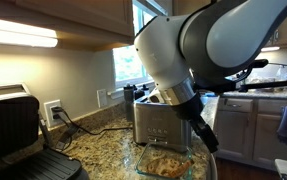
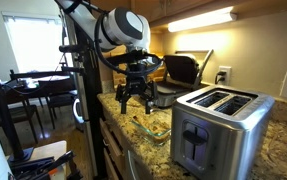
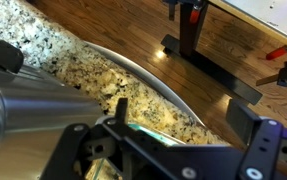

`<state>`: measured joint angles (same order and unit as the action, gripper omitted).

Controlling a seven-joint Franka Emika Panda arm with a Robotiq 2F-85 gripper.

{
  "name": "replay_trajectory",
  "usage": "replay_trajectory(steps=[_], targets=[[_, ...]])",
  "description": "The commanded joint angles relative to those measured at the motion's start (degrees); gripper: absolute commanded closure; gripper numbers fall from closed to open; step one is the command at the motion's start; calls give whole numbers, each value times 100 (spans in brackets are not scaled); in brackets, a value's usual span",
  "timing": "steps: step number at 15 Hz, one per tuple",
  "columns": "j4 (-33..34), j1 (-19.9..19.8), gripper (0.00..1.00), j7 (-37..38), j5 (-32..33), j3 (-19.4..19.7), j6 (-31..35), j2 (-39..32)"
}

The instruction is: Put one slice of bread in the bread toaster then push the lever down

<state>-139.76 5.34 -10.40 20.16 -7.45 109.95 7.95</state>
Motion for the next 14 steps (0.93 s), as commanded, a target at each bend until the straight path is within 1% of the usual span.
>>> replay_trajectory(steps=[1,8,11,14], targets=[[166,85,0,56,-42,-12,-264,-151],[-107,316,0,32,-84,-251,-441,176],[-79,425,0,147,-14,-360,-490,133],[38,414,0,125,-24,-346,-450,5]])
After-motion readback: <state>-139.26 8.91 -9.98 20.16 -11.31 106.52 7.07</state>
